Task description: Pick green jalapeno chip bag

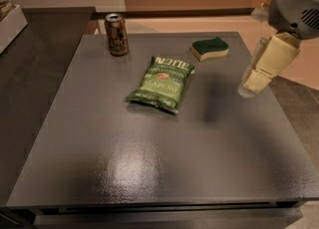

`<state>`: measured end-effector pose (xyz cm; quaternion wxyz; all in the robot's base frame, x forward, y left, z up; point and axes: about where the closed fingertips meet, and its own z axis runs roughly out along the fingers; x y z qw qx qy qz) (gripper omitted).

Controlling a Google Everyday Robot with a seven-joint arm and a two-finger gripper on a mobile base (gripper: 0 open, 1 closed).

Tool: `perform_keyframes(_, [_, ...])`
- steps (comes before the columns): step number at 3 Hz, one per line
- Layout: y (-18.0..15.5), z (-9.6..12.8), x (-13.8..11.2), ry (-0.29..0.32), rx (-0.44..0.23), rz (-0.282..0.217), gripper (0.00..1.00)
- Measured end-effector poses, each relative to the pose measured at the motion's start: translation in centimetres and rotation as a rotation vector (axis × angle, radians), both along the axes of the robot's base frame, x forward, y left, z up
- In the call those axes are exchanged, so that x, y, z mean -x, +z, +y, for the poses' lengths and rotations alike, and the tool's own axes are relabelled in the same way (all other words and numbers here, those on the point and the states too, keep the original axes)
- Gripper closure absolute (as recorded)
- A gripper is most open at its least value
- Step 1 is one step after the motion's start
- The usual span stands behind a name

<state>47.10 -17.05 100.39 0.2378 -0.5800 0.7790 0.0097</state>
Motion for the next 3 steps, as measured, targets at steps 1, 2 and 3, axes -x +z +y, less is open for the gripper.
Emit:
perform_keyframes(1, [-0.4, 2.9, -1.7, 0.005, -0.056, 0.009, 0.00])
perform_keyframes(2, [-1.6, 5.2, -3.3, 0.000, -0.094, 0.030, 0.00])
perform_keyframes(3, [-2.9, 7.4, -4.9, -0.010, -0.112, 0.056, 0.00])
